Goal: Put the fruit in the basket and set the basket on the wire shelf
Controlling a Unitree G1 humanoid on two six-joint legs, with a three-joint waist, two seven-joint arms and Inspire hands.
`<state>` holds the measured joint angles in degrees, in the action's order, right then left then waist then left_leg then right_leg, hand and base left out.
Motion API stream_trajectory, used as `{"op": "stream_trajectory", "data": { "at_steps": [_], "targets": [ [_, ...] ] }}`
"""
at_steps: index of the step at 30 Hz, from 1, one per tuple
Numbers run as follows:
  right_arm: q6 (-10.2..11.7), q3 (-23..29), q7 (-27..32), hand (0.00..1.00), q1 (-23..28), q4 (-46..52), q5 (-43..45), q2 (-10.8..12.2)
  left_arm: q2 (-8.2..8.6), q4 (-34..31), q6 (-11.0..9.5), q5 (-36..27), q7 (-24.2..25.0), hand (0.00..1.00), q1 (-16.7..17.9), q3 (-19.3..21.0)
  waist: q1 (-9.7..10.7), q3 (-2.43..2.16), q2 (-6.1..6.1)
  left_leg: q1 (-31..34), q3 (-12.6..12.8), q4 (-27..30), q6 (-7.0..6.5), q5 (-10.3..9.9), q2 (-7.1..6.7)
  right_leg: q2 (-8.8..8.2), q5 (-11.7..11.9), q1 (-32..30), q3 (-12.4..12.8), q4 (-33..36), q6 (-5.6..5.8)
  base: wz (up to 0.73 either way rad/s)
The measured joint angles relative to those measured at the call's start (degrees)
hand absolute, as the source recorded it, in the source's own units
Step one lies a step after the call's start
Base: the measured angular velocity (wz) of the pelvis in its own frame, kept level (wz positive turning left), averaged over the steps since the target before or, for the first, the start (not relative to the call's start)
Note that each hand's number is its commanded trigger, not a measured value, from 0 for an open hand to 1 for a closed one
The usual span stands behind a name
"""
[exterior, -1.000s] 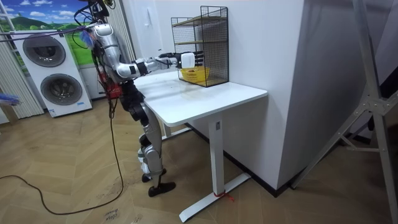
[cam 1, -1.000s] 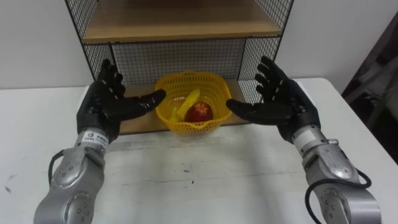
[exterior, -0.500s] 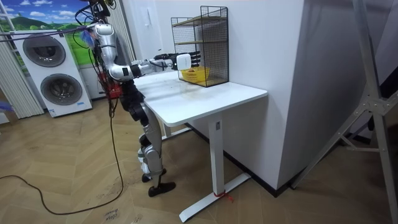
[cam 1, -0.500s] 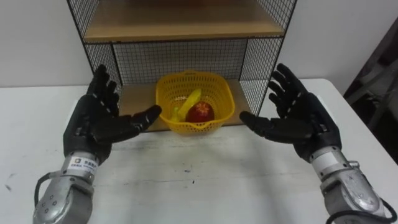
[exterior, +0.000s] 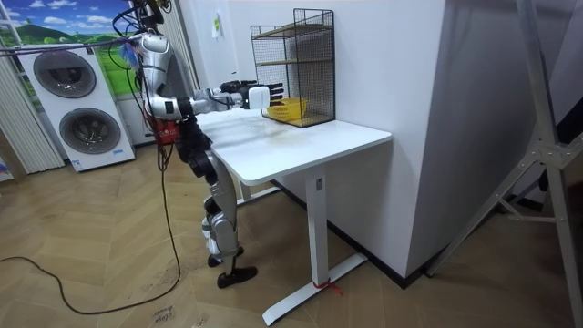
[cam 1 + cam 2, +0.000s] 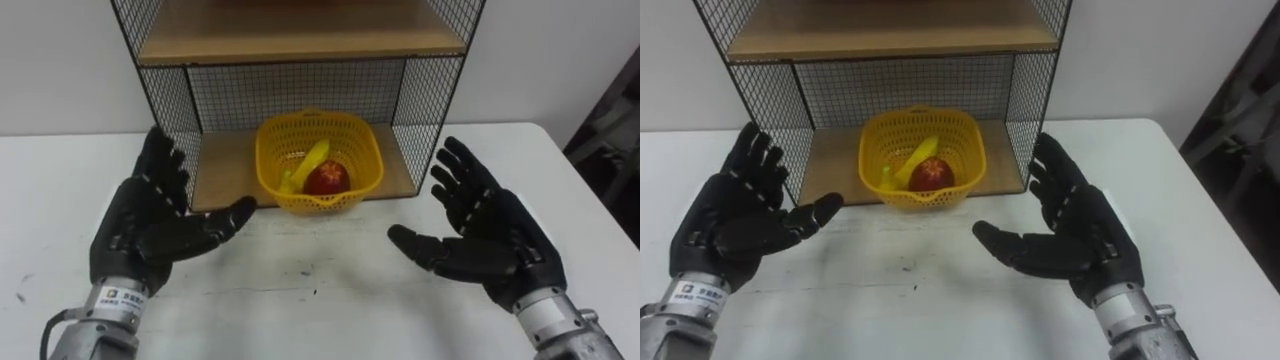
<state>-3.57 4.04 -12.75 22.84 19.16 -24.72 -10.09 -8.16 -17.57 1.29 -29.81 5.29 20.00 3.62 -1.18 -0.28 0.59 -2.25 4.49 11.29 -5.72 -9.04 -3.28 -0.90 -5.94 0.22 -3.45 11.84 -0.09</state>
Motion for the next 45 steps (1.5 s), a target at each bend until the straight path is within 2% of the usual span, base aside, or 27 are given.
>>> {"op": "stream_trajectory", "data": {
  "at_steps": [5, 9, 11, 13, 14, 15, 16, 17, 18, 19, 20, 22, 23, 25, 26, 28, 29, 31, 32, 34, 36, 37, 38, 40, 41, 43, 45],
  "targets": [
    [0.2, 2.5, 5.8, 0.00, -0.5, 0.3, 0.6, 0.0, 0.04, -0.1, -0.9, 0.4, -0.4, 0.00, 0.0, 2.1, -0.9, 0.17, 0.11, -0.3, -0.1, 0.0, 0.06, 0.0, -0.01, 0.10, -0.3, 0.5, 0.1, -0.1, 0.33, 0.01],
    [1.0, 6.0, 12.0, 0.00, -0.7, 4.4, 2.8, 0.1, 0.03, -1.6, -1.8, 1.8, -6.8, 0.00, 0.1, 7.6, -0.8, 0.27, -0.21, -0.2, -0.3, 0.0, 0.15, -0.1, 0.04, 0.09, -0.3, 0.4, -0.1, -0.2, 0.38, 0.01],
    [2.5, 8.5, 15.0, 0.00, -0.7, 6.4, 3.5, 0.1, -0.08, -3.0, -2.3, 2.5, -10.5, 0.00, -0.1, 12.1, -0.7, 0.29, -0.21, 0.0, -0.4, 0.0, 0.21, 0.0, 0.02, 0.14, -0.2, 0.1, -0.2, 0.0, 0.16, 0.03],
    [4.5, 14.2, 21.0, 0.00, -0.7, 7.6, 4.5, 0.0, -0.04, -5.0, -5.0, 2.5, -16.7, 0.00, -0.1, 18.9, -0.7, 0.28, -0.11, 0.6, -0.7, 0.0, 0.25, 0.0, -0.04, 0.10, -0.1, -0.1, -0.5, 0.0, -0.08, 0.07],
    [4.7, 16.2, 22.8, 0.00, -0.7, 7.9, 4.8, -0.2, -0.12, -5.7, -5.2, 2.5, -18.3, 0.00, 0.0, 21.1, -0.8, 0.27, -0.14, 0.7, -0.9, 0.0, 0.26, 0.0, -0.08, 0.05, -0.1, -0.2, -0.6, 0.0, -0.08, 0.09],
    [5.1, 20.2, 26.7, 0.00, -0.7, 8.7, 4.9, -1.0, -0.32, -7.2, -6.0, 2.4, -21.6, 0.00, 0.2, 25.6, -0.9, 0.25, -0.14, 0.9, -1.0, 0.1, 0.26, 0.0, -0.10, -0.04, -0.3, -0.4, -0.8, 0.0, 0.16, 0.10],
    [6.5, 24.2, 31.0, 0.00, -0.8, 9.2, 5.0, -1.6, -0.66, -8.0, -7.8, 2.5, -25.5, 0.00, 0.2, 30.1, -0.8, 0.16, -0.06, 1.0, -1.3, 0.0, 0.32, 0.1, -0.17, -0.07, -0.4, -0.8, -1.2, 0.2, 0.04, 0.09],
    [7.4, 26.1, 33.1, 0.00, -0.8, 9.3, 5.0, -1.8, -0.92, -8.1, -9.0, 2.5, -27.5, 0.00, 0.2, 32.3, -0.9, 0.18, -0.05, 1.1, -1.3, 0.0, 0.35, 0.1, -0.20, -0.07, -0.5, -0.9, -1.3, 0.4, -0.10, 0.07],
    [9.3, 29.5, 36.9, 0.00, -0.8, 9.4, 4.9, -2.4, -1.37, -8.2, -10.5, 2.5, -31.1, 0.00, 0.4, 36.7, -1.2, 0.21, -0.13, 1.1, -1.3, 0.1, 0.36, 0.1, -0.21, -0.02, -0.6, -1.2, -1.3, 1.0, -0.27, 0.00],
    [10.6, 33.3, 40.4, 0.00, -0.7, 9.4, 4.9, -3.3, -1.85, -8.2, -11.4, 2.5, -35.1, 0.00, 1.0, 41.3, -1.2, 0.31, -0.45, 1.2, -1.3, 0.1, 0.36, 0.1, -0.19, -0.03, -0.7, -1.2, -1.3, 1.0, -0.32, 0.00],
    [11.1, 35.3, 42.2, 0.00, -0.7, 9.4, 4.9, -3.9, -2.05, -8.2, -11.7, 2.5, -37.1, 0.00, 1.2, 43.6, -1.0, 0.26, -0.51, 1.2, -1.3, 0.1, 0.36, 0.1, -0.19, -0.06, -0.8, -1.2, -1.3, 0.9, -0.21, 0.00],
    [12.9, 43.1, 49.9, 0.00, -0.7, 9.2, 4.7, -6.5, -3.64, -8.1, -13.8, 2.4, -45.1, 0.00, 2.3, 51.5, -1.0, 0.00, -0.69, 1.2, -1.6, 0.1, 0.41, 0.1, -0.24, -0.10, -1.4, -1.2, -1.4, 1.0, 0.42, 0.05],
    [13.5, 44.9, 51.6, 0.00, -0.6, 9.2, 4.6, -7.0, -4.29, -8.1, -14.3, 2.4, -46.8, 0.00, 2.3, 53.1, -1.0, -0.15, -0.76, 1.3, -1.7, 0.1, 0.44, 0.1, -0.28, -0.12, -1.5, -1.2, -1.5, 1.1, 0.40, 0.08],
    [15.9, 51.4, 58.5, 0.00, 0.0, 8.5, 3.7, -9.2, -8.09, -7.8, -15.8, 0.0, -52.9, 0.00, 2.3, 59.2, -1.8, -0.63, -0.52, 1.6, -1.9, 0.4, 0.60, 0.0, -0.46, -0.63, -2.7, -1.9, -1.6, 2.6, 0.10, 0.05],
    [16.2, 52.8, 60.3, 0.00, 0.0, 8.1, 3.5, -9.8, -9.03, -7.5, -16.1, -0.6, -54.3, 0.00, 2.2, 60.6, -2.0, -0.69, -0.54, 1.6, -1.9, 0.4, 0.63, 0.0, -0.48, -0.68, -2.9, -2.0, -1.6, 2.9, 0.09, 0.00],
    [17.9, 57.3, 66.0, 0.00, 0.2, 6.4, -0.6, -11.0, -12.01, -5.9, -18.0, -3.5, -58.9, 0.00, 2.3, 64.6, -2.2, -0.76, -0.60, 1.7, -2.1, 0.5, 0.77, 0.0, -0.48, -0.67, -3.0, -2.0, -1.8, 3.0, -0.03, 0.04],
    [18.1, 58.1, 67.2, 0.00, 0.3, 5.5, -2.3, -11.4, -12.85, -5.0, -18.1, -4.2, -60.0, 0.00, 2.3, 65.4, -2.2, -0.76, -0.62, 1.8, -2.2, 0.6, 0.79, 0.0, -0.46, -0.67, -3.0, -2.1, -1.9, 3.0, -0.07, 0.06],
    [18.0, 60.1, 71.3, 0.00, 0.5, 1.6, -9.2, -12.4, -15.89, 0.2, -18.4, -7.9, -64.1, 0.00, 2.3, 67.1, -2.2, -0.77, -0.68, 2.7, -2.3, 1.1, 0.90, 0.0, -0.45, -0.71, -3.1, -2.8, -2.2, 3.5, -0.25, 0.05],
    [18.0, 60.2, 71.8, 0.00, 0.4, 0.4, -10.8, -12.4, -16.63, 2.2, -18.4, -9.1, -64.8, 0.00, 2.4, 67.2, -2.2, -0.77, -0.67, 3.0, -2.4, 1.2, 0.92, 0.0, -0.47, -0.83, -3.2, -3.2, -2.7, 3.8, -0.33, 0.09],
    [17.5, 60.5, 72.6, 0.00, 1.0, -6.7, -19.5, -12.9, -19.30, 12.5, -17.8, -15.4, -65.9, 0.00, 3.6, 67.1, -2.1, -0.79, -0.74, 3.9, -2.8, 1.5, 1.01, 0.0, -0.53, -0.87, -3.3, -3.9, -2.8, 4.1, -0.41, 0.08],
    [17.1, 60.3, 73.1, 0.00, 0.9, -12.0, -26.3, -13.3, -19.83, 19.6, -17.6, -21.1, -66.3, 0.00, 3.7, 66.8, -2.0, -0.83, -0.89, 4.6, -3.2, 1.8, 1.03, -0.1, -0.61, -0.90, -3.4, -4.4, -3.0, 4.2, -0.42, 0.09],
    [16.9, 60.2, 72.9, 0.00, 1.1, -16.0, -31.7, -13.2, -19.76, 23.8, -17.5, -26.0, -66.2, 0.00, 4.6, 65.2, -2.1, -0.78, -0.98, 5.3, -3.3, 2.3, 1.05, -0.2, -0.52, -0.86, -3.4, -4.7, -3.2, 4.1, -0.44, 0.11],
    [16.7, 60.0, 72.9, 0.00, 1.0, -18.1, -34.3, -13.2, -19.54, 25.9, -17.4, -27.7, -66.1, 0.00, 4.9, 64.3, -2.1, -0.80, -0.98, 5.5, -3.3, 2.3, 1.04, -0.3, -0.51, -0.87, -3.4, -4.8, -3.3, 4.1, -0.44, 0.11],
    [16.4, 57.4, 71.0, 0.00, 1.1, -29.3, -42.7, -13.2, -19.16, 36.2, -17.2, -33.7, -64.6, 0.00, 4.9, 59.6, -2.3, -0.81, -0.83, 5.8, -3.6, 2.4, 1.05, -0.3, -0.51, -0.88, -3.2, -5.0, -3.6, 4.0, -0.29, 0.09],
    [16.4, 56.5, 70.4, 0.00, 1.1, -32.2, -44.8, -13.1, -18.94, 39.2, -17.1, -35.2, -63.9, 0.00, 4.9, 58.1, -2.4, -0.82, -0.85, 5.8, -3.6, 2.4, 1.07, -0.4, -0.52, -0.88, -3.2, -4.8, -3.7, 3.9, -0.31, 0.06],
    [16.0, 52.9, 66.9, 0.00, 0.3, -44.3, -50.7, -12.2, -15.77, 47.9, -16.6, -40.7, -60.2, 0.00, 4.8, 53.6, -2.2, -0.79, -0.88, 5.7, -3.7, 2.3, 1.05, -0.5, -0.54, -1.02, -3.2, -4.3, -4.0, 3.9, -0.60, 0.07],
    [16.0, 51.6, 65.1, 0.00, -1.3, -52.9, -52.6, -11.0, -13.79, 53.8, -16.2, -42.2, -58.7, 0.00, 4.3, 51.3, -2.2, -0.76, -0.75, 5.5, -3.7, 2.3, 1.07, -0.5, -0.51, -0.97, -3.4, -4.1, -4.0, 3.9, -0.47, 0.03]
  ]
}}
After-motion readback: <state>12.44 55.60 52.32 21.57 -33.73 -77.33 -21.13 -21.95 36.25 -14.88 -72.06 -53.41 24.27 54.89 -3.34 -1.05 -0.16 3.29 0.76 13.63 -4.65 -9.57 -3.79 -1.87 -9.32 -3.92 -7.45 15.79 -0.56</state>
